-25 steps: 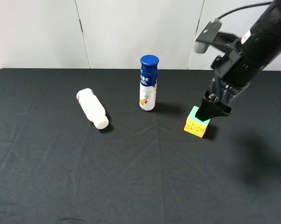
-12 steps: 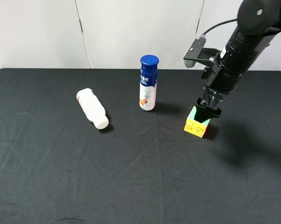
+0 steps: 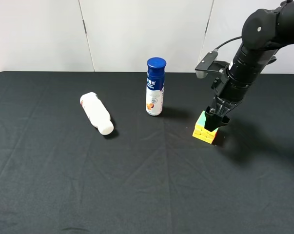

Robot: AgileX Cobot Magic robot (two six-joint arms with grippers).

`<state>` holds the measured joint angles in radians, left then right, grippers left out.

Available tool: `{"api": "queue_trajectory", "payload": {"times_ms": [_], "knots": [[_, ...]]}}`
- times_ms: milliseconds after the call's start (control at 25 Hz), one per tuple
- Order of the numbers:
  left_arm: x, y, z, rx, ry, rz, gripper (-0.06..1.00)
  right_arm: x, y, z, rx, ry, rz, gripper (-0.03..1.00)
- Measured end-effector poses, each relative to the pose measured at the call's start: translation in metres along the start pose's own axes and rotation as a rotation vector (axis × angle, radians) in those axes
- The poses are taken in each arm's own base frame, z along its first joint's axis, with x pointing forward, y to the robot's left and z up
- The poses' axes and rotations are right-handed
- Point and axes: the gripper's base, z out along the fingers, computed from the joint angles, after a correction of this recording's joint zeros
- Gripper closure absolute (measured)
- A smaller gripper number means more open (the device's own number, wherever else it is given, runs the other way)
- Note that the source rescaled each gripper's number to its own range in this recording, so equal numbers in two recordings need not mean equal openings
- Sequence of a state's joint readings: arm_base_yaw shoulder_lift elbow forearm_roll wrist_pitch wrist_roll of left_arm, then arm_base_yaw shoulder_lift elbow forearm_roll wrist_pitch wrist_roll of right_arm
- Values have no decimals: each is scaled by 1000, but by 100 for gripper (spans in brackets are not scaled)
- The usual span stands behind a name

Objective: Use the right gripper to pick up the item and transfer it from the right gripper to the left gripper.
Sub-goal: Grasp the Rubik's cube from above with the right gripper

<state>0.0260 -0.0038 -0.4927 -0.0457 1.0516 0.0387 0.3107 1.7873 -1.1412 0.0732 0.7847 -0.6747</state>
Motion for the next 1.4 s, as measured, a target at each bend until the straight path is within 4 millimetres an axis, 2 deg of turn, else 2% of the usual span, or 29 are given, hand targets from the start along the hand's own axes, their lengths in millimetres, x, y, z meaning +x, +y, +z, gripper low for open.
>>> {"api": "queue_trajectory", "payload": {"times_ms": [640,1120,1400], "knots": [[0,0,0,0,-1,0,-6,-1,-4,35,-42,8,-12,-3],[0,0,0,0,-1,0,-6,0,-3,50,-66,23,3,-3],[0,0,0,0,-1,0,-6,0,-3,52,-66,23,5,-3]]}}
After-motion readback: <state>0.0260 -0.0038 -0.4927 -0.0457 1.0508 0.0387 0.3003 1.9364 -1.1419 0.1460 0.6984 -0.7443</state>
